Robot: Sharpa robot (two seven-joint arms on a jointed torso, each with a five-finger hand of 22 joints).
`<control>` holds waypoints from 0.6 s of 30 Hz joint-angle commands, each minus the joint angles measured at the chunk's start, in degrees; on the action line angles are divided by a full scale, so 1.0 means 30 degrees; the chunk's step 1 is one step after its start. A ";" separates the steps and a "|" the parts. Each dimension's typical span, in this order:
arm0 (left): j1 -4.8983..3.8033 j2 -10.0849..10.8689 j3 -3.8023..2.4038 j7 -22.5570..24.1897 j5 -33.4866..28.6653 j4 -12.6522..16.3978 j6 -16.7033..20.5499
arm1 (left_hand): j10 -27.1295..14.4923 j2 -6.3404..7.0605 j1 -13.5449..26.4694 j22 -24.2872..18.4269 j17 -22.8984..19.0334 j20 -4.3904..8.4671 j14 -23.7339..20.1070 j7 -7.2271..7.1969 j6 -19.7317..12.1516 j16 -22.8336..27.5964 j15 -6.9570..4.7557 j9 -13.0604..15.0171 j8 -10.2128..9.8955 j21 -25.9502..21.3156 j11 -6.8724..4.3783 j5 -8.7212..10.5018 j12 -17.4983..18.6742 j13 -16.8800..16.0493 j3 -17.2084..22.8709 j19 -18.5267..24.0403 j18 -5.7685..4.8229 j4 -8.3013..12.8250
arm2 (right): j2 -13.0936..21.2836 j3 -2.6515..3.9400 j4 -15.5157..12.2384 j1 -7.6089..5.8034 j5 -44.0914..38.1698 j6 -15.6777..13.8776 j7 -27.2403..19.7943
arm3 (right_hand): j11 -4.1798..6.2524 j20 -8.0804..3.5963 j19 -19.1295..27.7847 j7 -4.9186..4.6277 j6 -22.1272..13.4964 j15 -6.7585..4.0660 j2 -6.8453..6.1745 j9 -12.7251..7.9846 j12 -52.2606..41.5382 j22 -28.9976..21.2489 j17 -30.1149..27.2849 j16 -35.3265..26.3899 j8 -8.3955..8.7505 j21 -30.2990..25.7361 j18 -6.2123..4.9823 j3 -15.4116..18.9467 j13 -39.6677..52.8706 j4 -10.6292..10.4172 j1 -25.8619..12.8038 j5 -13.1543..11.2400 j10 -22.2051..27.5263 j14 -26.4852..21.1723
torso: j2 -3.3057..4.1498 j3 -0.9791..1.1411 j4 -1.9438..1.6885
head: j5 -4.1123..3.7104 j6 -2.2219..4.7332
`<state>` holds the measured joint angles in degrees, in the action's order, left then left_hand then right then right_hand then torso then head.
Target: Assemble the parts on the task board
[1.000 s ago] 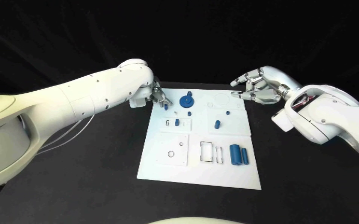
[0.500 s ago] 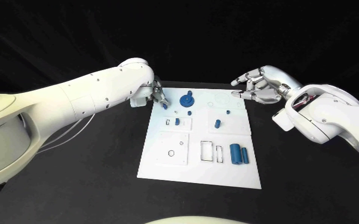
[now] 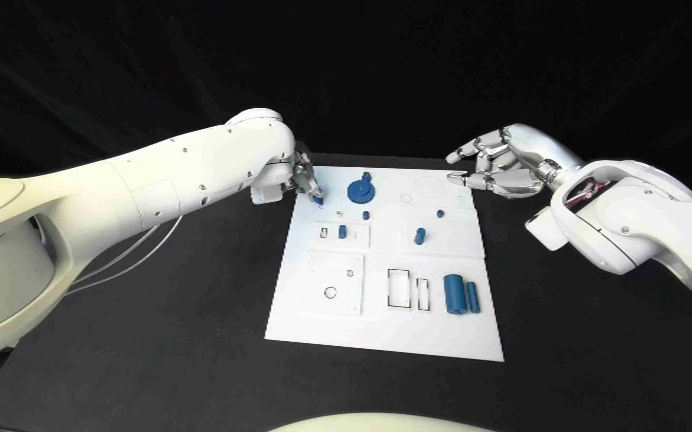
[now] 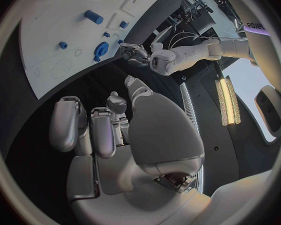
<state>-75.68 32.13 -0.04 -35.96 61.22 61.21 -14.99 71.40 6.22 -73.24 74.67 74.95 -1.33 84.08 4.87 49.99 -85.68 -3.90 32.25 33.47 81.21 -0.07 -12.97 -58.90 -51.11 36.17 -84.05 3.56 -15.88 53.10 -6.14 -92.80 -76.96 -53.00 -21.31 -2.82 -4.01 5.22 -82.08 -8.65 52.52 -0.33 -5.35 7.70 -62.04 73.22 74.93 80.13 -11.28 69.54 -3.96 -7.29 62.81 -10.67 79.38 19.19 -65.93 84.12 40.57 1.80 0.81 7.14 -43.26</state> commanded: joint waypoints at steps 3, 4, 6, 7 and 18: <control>0.0004 0.0614 -0.0001 0.0215 -0.1834 0.0716 0.0566 | 0.0303 0.0303 0.0821 0.0044 0.3647 -0.0014 0.1509 -0.0180 -0.0186 0.0111 -0.0030 0.0396 0.0713 -0.0054 -0.0082 0.0013 -0.0086 -0.0030 0.4571 0.0082 -0.0070 0.3949 | 0.0020 0.0004 0.0034 0.0015 -0.0068 0.0164 0.0035 | 0.0021 0.0007 0.0125 -0.0082 0.0001 -0.0082 0.0017 -0.0030 0.0022 -0.0025 0.1955 -0.0089 -0.0129 -0.0096 -0.0254 -0.0021 -0.0006 -0.0089 -0.0141 0.0093 0.0144 0.0964 | -0.0022 0.0011 -0.0028 | 0.0007 0.0038; 0.0003 0.0804 -0.0001 0.0200 -0.2108 0.0945 0.0670 | 0.0342 0.0353 0.0897 0.0053 0.3652 -0.0002 0.1510 -0.0193 -0.0190 0.0107 -0.0043 0.0441 0.0796 -0.0048 -0.0096 0.0017 -0.0120 -0.0049 0.4697 0.0078 -0.0071 0.4047 | 0.0029 0.0004 0.0037 0.0015 -0.0077 0.0156 0.0034 | 0.0021 0.0007 0.0125 -0.0082 0.0001 -0.0082 0.0017 -0.0030 0.0022 -0.0025 0.1955 -0.0089 -0.0129 -0.0096 -0.0254 -0.0021 -0.0006 -0.0089 -0.0141 0.0093 0.0144 0.0964 | -0.0033 0.0009 -0.0047 | 0.0008 0.0059; 0.0002 0.1167 -0.0002 0.0185 -0.2587 0.1404 0.0870 | 0.0413 0.0410 0.1026 0.0077 0.3655 0.0015 0.1511 -0.0214 -0.0194 0.0104 -0.0062 0.0502 0.0912 -0.0034 -0.0116 0.0024 -0.0181 -0.0088 0.4876 0.0068 -0.0075 0.4166 | 0.0045 0.0004 0.0045 0.0016 -0.0088 0.0141 0.0034 | 0.0021 0.0007 0.0125 -0.0082 0.0001 -0.0082 0.0017 -0.0030 0.0022 -0.0025 0.1955 -0.0089 -0.0129 -0.0096 -0.0254 -0.0021 -0.0006 -0.0089 -0.0141 0.0093 0.0144 0.0964 | -0.0044 -0.0003 -0.0063 | 0.0026 0.0079; 0.0001 0.1378 -0.0002 0.0179 -0.2841 0.1681 0.1011 | 0.0458 0.0438 0.1072 0.0087 0.3656 0.0021 0.1512 -0.0225 -0.0190 0.0103 -0.0069 0.0523 0.0954 -0.0028 -0.0125 0.0029 -0.0230 -0.0134 0.4928 0.0063 -0.0077 0.4210 | 0.0054 0.0004 0.0049 0.0016 -0.0091 0.0133 0.0033 | 0.0020 0.0007 0.0125 -0.0083 0.0003 -0.0081 0.0024 -0.0032 0.0019 -0.0025 0.1956 -0.0089 -0.0133 -0.0099 -0.0254 -0.0019 -0.0005 -0.0101 -0.0156 0.0097 0.0142 0.0964 | -0.0042 -0.0005 -0.0058 | 0.0050 0.0090; 0.0152 0.3342 0.0016 0.0658 -0.2046 0.5175 0.2516 | 0.1040 0.0804 0.1463 0.0354 0.3677 0.0122 0.1520 -0.0378 -0.0006 0.0080 -0.0184 0.0713 0.1361 0.0135 -0.0271 0.0043 -0.0847 -0.0750 0.5327 -0.0059 -0.0130 0.4586 | 0.0110 0.0003 0.0031 0.0017 0.0028 0.0088 0.0012 | 0.0016 0.0009 0.0123 -0.0084 0.0009 -0.0078 0.0091 -0.0048 0.0006 -0.0039 0.1947 -0.0111 -0.0164 -0.0131 -0.0257 0.0007 -0.0020 -0.0220 -0.0302 0.0127 0.0151 0.0960 | -0.0076 -0.0011 -0.0084 | 0.0151 0.0035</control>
<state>-75.40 41.93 -0.03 -35.54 53.56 75.86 -10.21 74.18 8.46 -69.32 74.95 74.93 -1.33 83.87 4.57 49.53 -85.68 -4.12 33.92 37.36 81.31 -0.93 -12.96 -61.18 -53.25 40.59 -84.05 3.56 -13.34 53.39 -6.15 -92.71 -76.93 -52.99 -21.28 -2.80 -4.01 5.22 -82.08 -8.65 52.52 -0.33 -4.98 7.64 -62.04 73.15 74.92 80.14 -11.51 69.54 -3.96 -7.23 62.80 -11.10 79.01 19.19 -65.93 84.12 40.35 1.79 0.58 7.50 -43.08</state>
